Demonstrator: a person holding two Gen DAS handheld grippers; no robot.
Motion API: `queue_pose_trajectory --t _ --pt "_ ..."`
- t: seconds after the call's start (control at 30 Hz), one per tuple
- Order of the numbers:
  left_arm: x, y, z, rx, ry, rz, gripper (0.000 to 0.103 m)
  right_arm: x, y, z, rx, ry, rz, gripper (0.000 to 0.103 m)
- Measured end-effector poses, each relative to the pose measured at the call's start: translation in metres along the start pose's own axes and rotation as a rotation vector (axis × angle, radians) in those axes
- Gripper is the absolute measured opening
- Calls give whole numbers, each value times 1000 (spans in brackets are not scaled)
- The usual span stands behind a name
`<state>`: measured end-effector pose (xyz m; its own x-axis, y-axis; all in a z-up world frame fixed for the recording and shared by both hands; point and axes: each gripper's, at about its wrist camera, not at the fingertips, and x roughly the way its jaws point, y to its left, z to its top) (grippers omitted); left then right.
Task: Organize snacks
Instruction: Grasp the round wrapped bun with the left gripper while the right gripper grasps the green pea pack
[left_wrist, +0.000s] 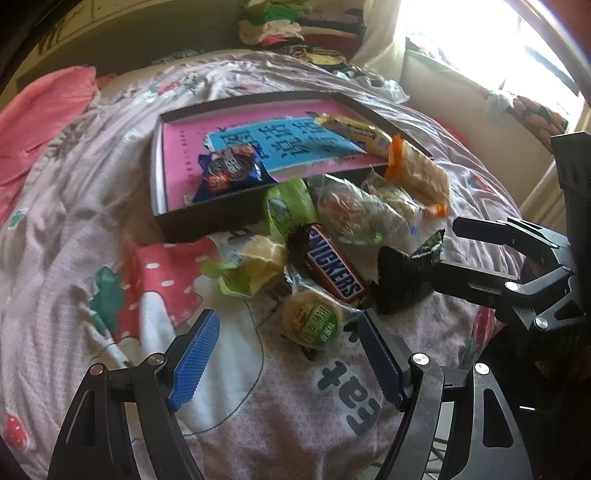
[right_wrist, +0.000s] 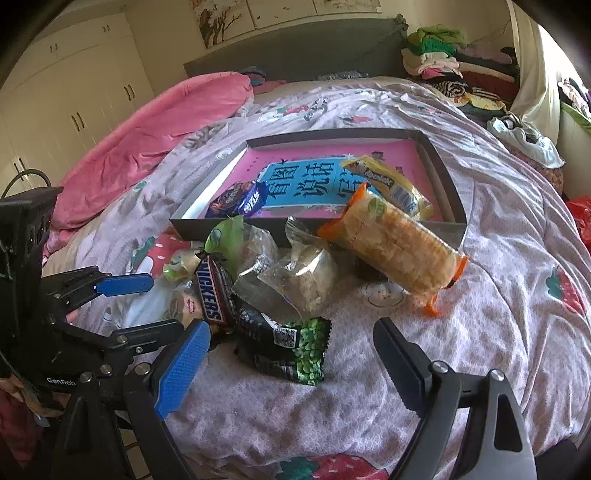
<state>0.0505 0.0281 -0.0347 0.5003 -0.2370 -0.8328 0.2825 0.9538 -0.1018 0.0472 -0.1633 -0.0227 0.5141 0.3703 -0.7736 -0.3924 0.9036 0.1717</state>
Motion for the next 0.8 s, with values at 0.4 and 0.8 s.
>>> queue_pose_trajectory --t 0.4,0.8 --pt "17 3 0 41 18 -50 79 21 -1 -5 0 57 10 90" --pt "24 11 6 5 15 -118 79 33 1 -4 -17 60 39 88"
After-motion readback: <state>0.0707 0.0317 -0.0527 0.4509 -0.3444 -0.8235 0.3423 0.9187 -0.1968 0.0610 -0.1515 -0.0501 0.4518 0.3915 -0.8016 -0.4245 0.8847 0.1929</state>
